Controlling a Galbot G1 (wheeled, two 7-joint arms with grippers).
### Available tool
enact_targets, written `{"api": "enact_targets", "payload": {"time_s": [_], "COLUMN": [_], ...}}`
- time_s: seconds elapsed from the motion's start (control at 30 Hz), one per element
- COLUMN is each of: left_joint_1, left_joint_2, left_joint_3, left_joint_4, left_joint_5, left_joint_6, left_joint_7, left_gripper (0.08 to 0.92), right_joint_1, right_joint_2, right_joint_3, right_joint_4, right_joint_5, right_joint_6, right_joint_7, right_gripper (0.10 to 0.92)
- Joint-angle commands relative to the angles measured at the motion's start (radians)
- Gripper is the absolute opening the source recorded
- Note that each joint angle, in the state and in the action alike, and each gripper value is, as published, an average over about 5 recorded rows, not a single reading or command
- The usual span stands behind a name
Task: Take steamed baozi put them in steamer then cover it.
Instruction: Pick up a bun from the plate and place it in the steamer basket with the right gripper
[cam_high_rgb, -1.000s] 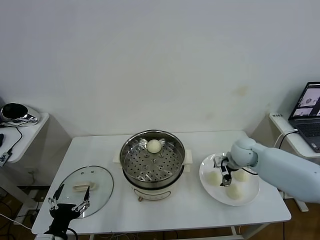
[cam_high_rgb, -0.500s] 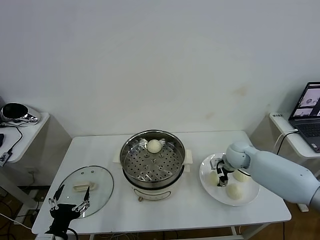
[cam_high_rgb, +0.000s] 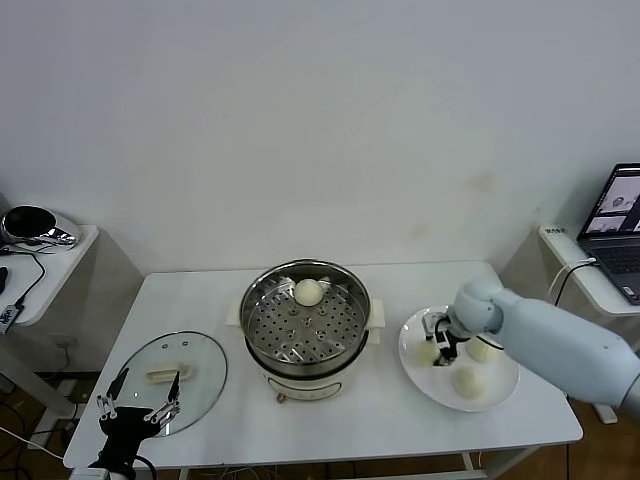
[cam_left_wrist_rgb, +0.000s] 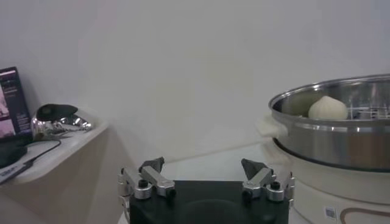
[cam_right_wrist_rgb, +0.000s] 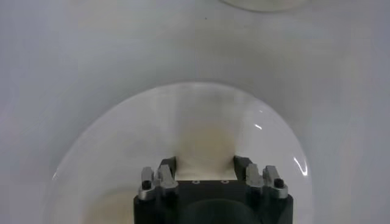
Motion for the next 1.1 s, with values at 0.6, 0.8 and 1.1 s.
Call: {"api": "enact_targets", "payload": {"time_s": [0.6, 0.8, 1.1], "left_joint_1": [-0.020, -0.027, -0.033], "left_joint_2": [0.018, 0.013, 0.000], "left_joint_3": [-0.003, -0.013, -0.010], "left_joint_4": [0.005, 0.004, 0.004], "left_joint_5": [-0.019, -0.026, -0.025], "left_joint_6": [0.002, 0.002, 0.003], "left_joint_7": [0.001, 0.002, 0.001], "left_gripper": [0.823, 0.823, 0.823], "right_joint_1": [0.698, 0.553, 0.403], "right_joint_2": [0.466, 0.613, 0.714], "right_joint_3": [-0.402, -0.385, -0.374], "right_joint_4": [0.104, -0.023, -0.166], "right_joint_5": [0.794, 0.771, 0.707], "right_joint_6": [-0.298, -0.327, -0.342], "right_joint_7": [0.199, 0.245, 0.263], "right_gripper": [0.619, 0.619, 0.619]}}
